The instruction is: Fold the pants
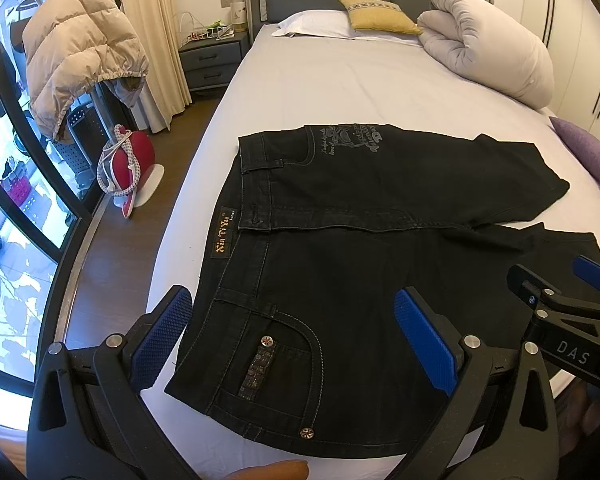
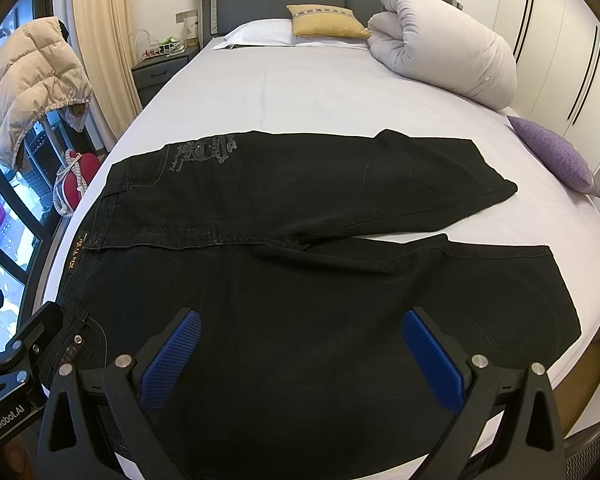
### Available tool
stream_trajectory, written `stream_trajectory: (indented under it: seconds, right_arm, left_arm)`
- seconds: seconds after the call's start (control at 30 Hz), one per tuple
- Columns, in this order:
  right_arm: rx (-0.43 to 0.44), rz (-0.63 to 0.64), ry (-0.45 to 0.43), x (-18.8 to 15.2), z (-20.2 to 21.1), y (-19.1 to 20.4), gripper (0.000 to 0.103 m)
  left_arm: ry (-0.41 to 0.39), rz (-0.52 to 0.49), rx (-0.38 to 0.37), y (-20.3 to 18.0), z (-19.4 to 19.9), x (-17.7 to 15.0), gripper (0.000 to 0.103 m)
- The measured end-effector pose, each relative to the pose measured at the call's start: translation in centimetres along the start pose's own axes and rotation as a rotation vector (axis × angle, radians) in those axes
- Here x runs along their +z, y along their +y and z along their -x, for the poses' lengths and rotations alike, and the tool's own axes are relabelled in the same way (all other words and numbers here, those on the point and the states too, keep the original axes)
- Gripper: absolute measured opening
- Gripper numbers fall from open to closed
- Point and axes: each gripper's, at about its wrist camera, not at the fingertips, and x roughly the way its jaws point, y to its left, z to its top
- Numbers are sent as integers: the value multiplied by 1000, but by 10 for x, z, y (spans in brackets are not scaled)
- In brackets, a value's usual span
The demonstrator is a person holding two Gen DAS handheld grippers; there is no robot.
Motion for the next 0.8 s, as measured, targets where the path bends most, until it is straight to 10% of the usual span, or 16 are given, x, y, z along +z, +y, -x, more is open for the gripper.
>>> stream_trajectory:
  seconds: [0.8]
  right_arm:
    - [2,2,5,-6,-4,2,103]
  left_arm:
    - [5,-1,0,1,-2,-1,103]
